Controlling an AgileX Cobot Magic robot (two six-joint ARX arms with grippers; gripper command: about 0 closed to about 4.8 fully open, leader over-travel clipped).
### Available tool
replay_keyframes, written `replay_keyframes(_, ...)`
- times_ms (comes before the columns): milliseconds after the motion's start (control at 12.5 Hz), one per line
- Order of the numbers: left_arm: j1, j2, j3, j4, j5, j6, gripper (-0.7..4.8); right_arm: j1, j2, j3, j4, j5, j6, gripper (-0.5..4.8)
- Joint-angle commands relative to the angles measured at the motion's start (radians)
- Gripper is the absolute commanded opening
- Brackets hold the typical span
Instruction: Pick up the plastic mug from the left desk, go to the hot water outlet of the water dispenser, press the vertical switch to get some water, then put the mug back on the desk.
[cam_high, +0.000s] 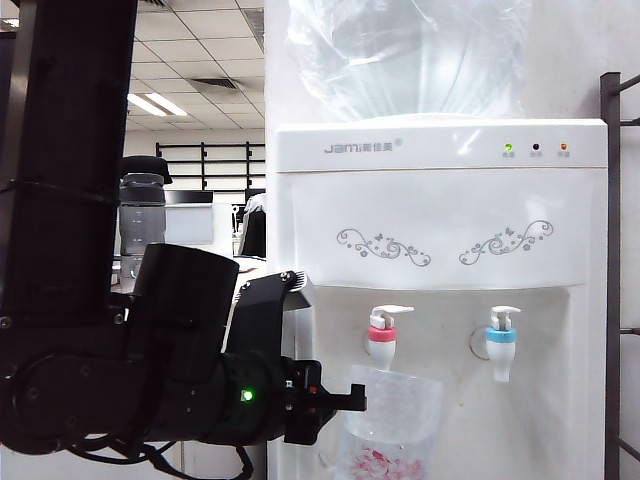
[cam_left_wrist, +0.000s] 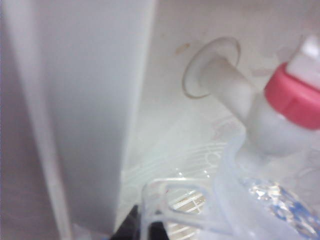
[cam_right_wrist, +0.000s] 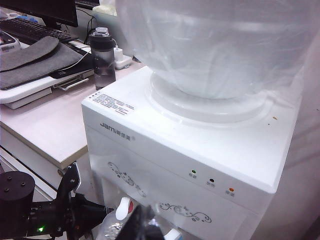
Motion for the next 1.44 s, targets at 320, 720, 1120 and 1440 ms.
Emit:
replay_keyframes(320,0.009,-0.009,0.006,0.053,-0.037,-0.006,-0.05,0.001,-0.002,0.004,0.018,-0.005,0.004,-0.05)
replay_keyframes(720,-0.034,-0.011,-0.032,0.077,-0.039,-0.006,-0.05,0.0,-0.001,0.004,0.018,0.0,-0.054,-0.05)
replay_keyframes(1120,-0.132,-0.036,-0.106,0.077,-0.036,-0.006,-0.05,0.0,-0.001,0.004,0.017,0.01,-0.057,-0.05)
replay_keyframes(1440,-0.143,-0.134,-0.118,0.077,-0.037,-0.006,-0.05,0.0,0.0,0.003,0.017,0.011,-0.057,-0.05)
